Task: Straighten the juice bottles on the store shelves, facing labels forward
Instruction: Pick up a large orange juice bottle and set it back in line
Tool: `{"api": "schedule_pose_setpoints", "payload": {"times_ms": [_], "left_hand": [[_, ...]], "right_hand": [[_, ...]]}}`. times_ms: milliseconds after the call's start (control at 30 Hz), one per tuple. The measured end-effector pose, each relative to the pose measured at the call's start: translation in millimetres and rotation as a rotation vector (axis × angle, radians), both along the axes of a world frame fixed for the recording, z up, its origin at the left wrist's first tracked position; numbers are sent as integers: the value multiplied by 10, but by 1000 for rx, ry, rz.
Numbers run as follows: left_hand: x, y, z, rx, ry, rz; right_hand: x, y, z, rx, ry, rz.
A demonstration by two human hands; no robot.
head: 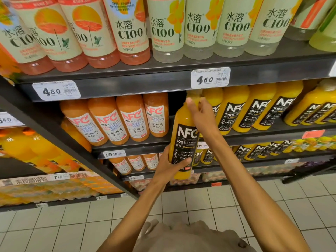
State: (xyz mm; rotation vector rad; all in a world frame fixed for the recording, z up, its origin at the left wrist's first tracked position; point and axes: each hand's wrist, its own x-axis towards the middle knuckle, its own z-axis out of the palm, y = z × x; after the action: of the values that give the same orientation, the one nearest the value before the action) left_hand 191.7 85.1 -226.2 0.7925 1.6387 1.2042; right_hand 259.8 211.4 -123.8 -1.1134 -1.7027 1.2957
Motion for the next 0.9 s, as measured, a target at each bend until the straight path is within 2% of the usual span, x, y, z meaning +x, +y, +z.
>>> {"api": "schedule_pose_setpoints", "payload": {"times_ms": [233, 367, 533, 733, 900], "left_hand": [[-219, 364, -81, 26, 104, 48], [-178, 409, -97, 40, 92, 65], [-134, 478, -49, 72, 92, 105], [-275, 641, 84, 81, 194, 88], [-235, 666, 40, -13, 341, 115]], "right_hand": [[-120, 128, -18, 104, -114, 48], [-102, 189, 18, 76, -93, 0], [-41, 145, 148, 100, -65, 50], [-54, 193, 219, 156, -73, 80], [-67, 199, 169, 194, -67, 133]]}}
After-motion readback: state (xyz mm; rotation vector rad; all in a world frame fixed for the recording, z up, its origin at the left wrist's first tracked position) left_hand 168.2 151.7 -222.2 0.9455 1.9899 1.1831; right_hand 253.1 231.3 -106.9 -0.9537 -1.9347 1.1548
